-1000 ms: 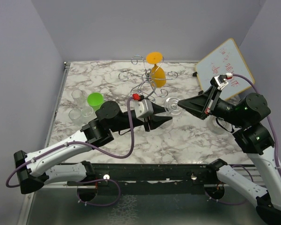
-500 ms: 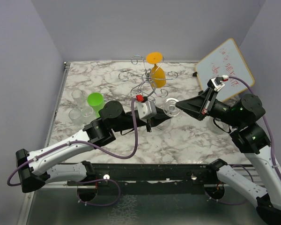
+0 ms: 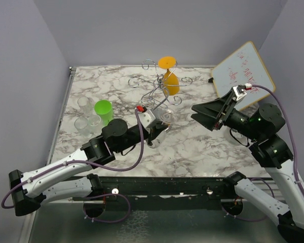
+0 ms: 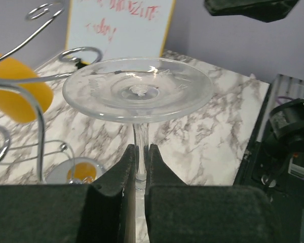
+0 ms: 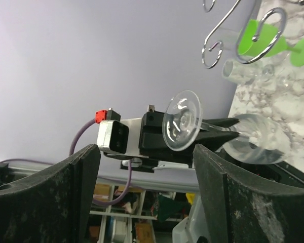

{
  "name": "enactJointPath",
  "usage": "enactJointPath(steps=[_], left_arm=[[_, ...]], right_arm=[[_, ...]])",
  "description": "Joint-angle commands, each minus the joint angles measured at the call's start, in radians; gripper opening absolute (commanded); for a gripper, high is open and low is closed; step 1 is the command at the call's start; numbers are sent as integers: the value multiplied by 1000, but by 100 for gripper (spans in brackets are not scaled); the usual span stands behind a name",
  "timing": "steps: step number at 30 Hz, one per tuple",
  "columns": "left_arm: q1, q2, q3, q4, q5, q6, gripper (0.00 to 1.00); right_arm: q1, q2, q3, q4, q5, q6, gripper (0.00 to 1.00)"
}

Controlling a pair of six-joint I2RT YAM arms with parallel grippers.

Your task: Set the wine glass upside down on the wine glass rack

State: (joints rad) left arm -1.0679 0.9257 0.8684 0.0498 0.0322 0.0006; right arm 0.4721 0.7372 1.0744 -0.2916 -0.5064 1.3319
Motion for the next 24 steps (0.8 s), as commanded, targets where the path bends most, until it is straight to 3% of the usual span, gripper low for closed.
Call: enactJointPath(steps=[1,4,10,14,20,24], left_arm=[[7,-66,16,-78,-245,-24,0],[11,-87,17,-116,-318,-37,0],[37,-96,-30,-32,-417,-92,0],[98,-56,-39,50,-307,-121,0],[257,7,-68,158,-24,-210,0],[285,25,-86,219,119,-206,0]], right_arm=[[0,-16,-12,-81,120,-82,79],[-2,-25,-13,-108,176,-107,80],[0,-37,-27,-115,221,-127,79],[0,-38,-37,-107,225,-128,79],[-1,-48,-46,-94,223,-131,78],[0,-50,-38,-98,231,-144,77]])
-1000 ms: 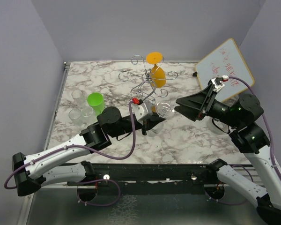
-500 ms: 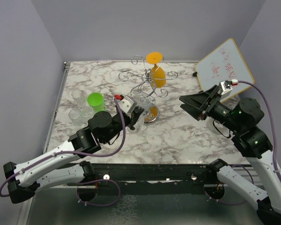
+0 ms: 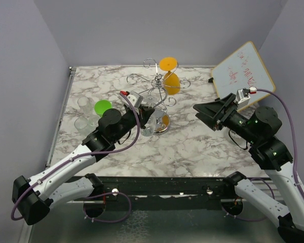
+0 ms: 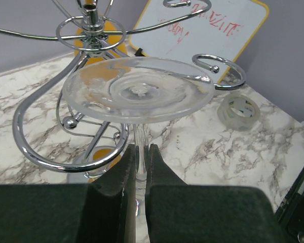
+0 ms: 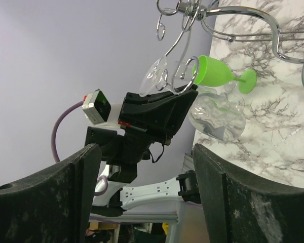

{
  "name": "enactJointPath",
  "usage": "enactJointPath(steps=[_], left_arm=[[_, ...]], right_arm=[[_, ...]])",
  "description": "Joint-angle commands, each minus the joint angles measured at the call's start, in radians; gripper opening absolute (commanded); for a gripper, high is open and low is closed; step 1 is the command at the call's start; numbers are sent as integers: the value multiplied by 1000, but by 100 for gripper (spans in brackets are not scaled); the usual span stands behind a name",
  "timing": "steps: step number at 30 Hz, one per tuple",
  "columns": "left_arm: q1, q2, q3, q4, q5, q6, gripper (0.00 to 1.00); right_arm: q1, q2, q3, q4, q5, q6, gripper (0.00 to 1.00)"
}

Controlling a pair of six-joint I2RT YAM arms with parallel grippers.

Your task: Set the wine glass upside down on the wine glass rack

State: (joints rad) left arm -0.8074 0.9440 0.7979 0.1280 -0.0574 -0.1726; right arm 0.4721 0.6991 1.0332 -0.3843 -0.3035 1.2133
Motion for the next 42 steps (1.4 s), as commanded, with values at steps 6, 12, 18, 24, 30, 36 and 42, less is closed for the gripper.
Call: enactJointPath(steps=[6,12,18,24,30,36,42], left_arm=[[34,23,-20,161,293,-15,0],[48,41,-17,158,228,-29,0],[63,53,-16,145,99,-67,0],[74,39,-42,160,9,-87,0],[78,45,-47,168,-60,-120,0],[78,31,-70,205,-88,-120,0],[79,20,-94,250,-112,-153,0]], right_arm=[[-1,-6,4,-2,31,-34,77],[0,2,-7,18,20,-29,77],[-1,2,-12,25,19,-25,77],[-1,-3,-16,27,19,-20,76],[-1,-3,-24,39,15,-9,76],[0,-7,-29,41,16,-5,76],[0,-7,-36,50,15,1,75]])
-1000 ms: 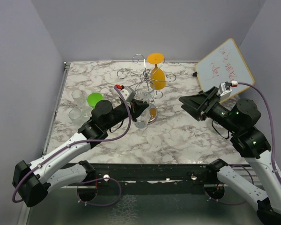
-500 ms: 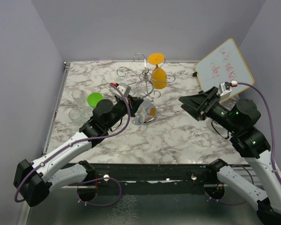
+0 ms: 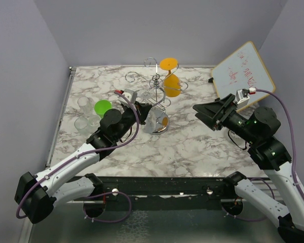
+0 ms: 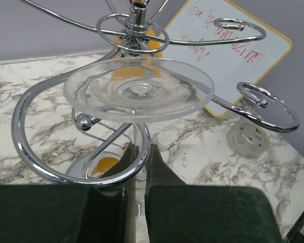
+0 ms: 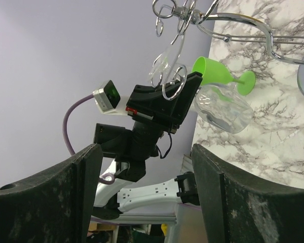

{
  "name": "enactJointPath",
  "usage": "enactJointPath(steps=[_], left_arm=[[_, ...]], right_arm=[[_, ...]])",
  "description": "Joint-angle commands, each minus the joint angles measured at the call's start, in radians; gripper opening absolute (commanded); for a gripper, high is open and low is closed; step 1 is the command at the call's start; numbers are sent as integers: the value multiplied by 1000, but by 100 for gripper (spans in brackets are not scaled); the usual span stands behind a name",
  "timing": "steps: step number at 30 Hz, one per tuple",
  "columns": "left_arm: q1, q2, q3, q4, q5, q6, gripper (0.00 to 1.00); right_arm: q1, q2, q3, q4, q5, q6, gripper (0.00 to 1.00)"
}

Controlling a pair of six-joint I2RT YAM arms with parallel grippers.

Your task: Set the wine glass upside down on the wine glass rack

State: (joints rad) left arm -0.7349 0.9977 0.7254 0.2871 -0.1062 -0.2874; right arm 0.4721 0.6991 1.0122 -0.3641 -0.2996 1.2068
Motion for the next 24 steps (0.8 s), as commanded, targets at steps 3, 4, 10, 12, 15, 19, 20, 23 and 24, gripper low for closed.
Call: enactJointPath(steps=[3,4,10,12,15,19,20,23,24], left_arm=[[6,-37,-33,124,-68,-44,0],[6,-38,-39,137,-74,-41,0],[5,-42,-84,261,-70,65,0],[6,-39,-94,296,-73,109,0],[7,-39,-109,354,-78,162,0],[11,-26,-111,404,-105,205,0],[13,-21,-110,412,-117,210,0],[14,-5,-111,438,-162,211,0],[15,-2,-110,443,-169,210,0]], right_arm=[[-1,-6,-17,37,9,10,75],[-1,-6,-19,38,8,11,75],[-1,-5,-19,47,3,16,75],[0,-4,-17,49,1,17,74],[-1,-3,-14,50,-1,18,74],[-1,0,-6,51,-2,19,74],[-1,0,-6,49,-2,19,74],[-1,-4,-4,49,-2,21,74],[0,-5,-5,50,-1,23,74]])
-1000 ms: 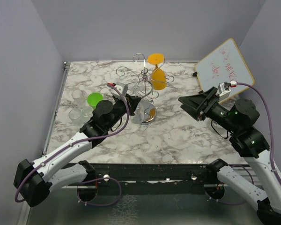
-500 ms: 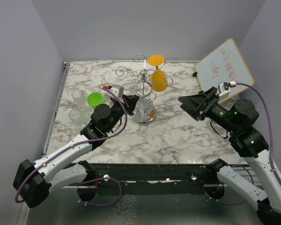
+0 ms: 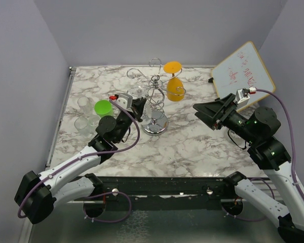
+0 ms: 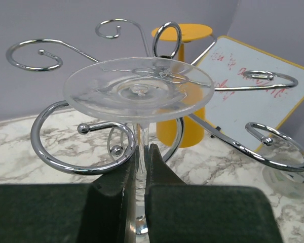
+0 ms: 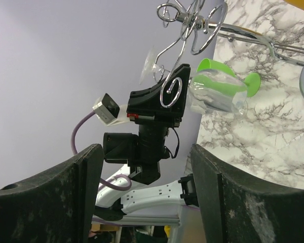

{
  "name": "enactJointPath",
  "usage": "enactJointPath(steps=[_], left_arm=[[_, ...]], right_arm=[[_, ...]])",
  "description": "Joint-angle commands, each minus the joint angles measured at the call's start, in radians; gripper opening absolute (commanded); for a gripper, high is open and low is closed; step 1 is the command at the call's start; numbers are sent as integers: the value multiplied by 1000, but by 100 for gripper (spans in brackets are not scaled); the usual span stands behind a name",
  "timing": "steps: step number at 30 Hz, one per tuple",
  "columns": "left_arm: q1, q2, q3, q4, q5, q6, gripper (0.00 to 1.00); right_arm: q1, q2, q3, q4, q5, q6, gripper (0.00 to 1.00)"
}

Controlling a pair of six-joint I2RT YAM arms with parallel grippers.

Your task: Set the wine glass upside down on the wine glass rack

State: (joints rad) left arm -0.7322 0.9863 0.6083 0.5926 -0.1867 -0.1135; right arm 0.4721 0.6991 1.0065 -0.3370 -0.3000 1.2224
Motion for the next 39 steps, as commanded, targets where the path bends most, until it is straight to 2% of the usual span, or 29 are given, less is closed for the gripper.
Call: enactJointPath(steps=[1,6,15,26,34,39], left_arm=[[12,13,5,140,-99,33,0],[12,16,-13,162,-131,41,0],[14,-47,-83,162,-99,11,0],[70,-65,-91,162,105,11,0],[133,-34,-67,171,302,7,0],[163,-31,-69,180,352,0,0]], right_arm=[[0,-6,0,20,1,7,74],[-1,-12,-5,19,5,9,73],[-1,35,22,21,-55,-67,73],[0,53,3,70,-88,-77,73],[-1,128,46,60,-139,-168,74],[-1,184,46,100,-154,-193,75]])
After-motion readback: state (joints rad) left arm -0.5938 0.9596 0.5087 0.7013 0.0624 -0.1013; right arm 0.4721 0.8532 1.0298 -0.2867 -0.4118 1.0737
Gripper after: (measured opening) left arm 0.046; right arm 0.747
